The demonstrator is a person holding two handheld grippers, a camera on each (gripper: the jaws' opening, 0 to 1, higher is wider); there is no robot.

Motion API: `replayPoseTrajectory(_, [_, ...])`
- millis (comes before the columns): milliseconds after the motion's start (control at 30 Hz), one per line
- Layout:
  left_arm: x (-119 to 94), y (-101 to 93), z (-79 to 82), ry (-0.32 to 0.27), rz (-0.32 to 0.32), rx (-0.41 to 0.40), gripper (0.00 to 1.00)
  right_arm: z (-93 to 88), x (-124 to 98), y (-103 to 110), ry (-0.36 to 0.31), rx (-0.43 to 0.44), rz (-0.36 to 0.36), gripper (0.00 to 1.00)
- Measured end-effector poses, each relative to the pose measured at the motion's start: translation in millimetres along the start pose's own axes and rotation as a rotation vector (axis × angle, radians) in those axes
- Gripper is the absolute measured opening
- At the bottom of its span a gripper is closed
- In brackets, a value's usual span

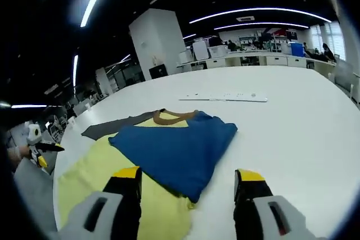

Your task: Fold the garment on the visible template until the final outline fits inside the template.

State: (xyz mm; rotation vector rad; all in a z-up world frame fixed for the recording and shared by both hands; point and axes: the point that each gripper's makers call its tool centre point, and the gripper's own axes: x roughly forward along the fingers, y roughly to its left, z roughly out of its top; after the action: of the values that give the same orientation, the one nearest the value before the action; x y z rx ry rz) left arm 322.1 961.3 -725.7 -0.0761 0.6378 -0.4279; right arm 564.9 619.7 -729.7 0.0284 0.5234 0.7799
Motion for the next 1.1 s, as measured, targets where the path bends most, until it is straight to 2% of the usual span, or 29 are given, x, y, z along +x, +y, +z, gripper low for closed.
replayPoseTrajectory(67, [0,-0.3,-0.2,0.002,-0.003,-0.001,0.82,1.3,-1,4,-0.003,-0.011,0.004,0.75])
replayPoseTrajectory(233, [0,-0.4,1.1,-0.006,-0.005,-0.001,0.82,-0.3,-3,10,0.013,-0.057,0.022,0.81])
replayPoseTrajectory(467, [0,-0.6,3.0,-0.016,-0.015,-0.015,0.82,-2.3,-10,23,0.027,-0.097,0.051,1.00])
replayPoseTrajectory(633, [-1,7.9,8.9,-0.051,-0.013,-0.060,0.81,-7.0,-19,35,0.035,-0.106,0.074,1.00])
replayPoseTrajectory(700, [0,12.0,8.7,-0.046,-0.007,-0.056,0.81,-8.4,-23,39,0.041,-0.128,0.075,1.00])
replayPoseTrajectory(900, [3,21.7,13.2,-0.023,-0.009,-0.024,0.80,-6.9,-36,44,0.029,-0.113,0.087,1.00])
replayPoseTrajectory(1033, [4,34.9,20.7,-0.029,-0.015,-0.029,0.77,-7.6,-45,46,0.025,-0.109,0.090,1.00])
replayPoseTrajectory(1100, [5,46.3,22.0,-0.015,0.006,-0.023,0.74,-8.6,-49,50,0.021,-0.102,0.094,1.00])
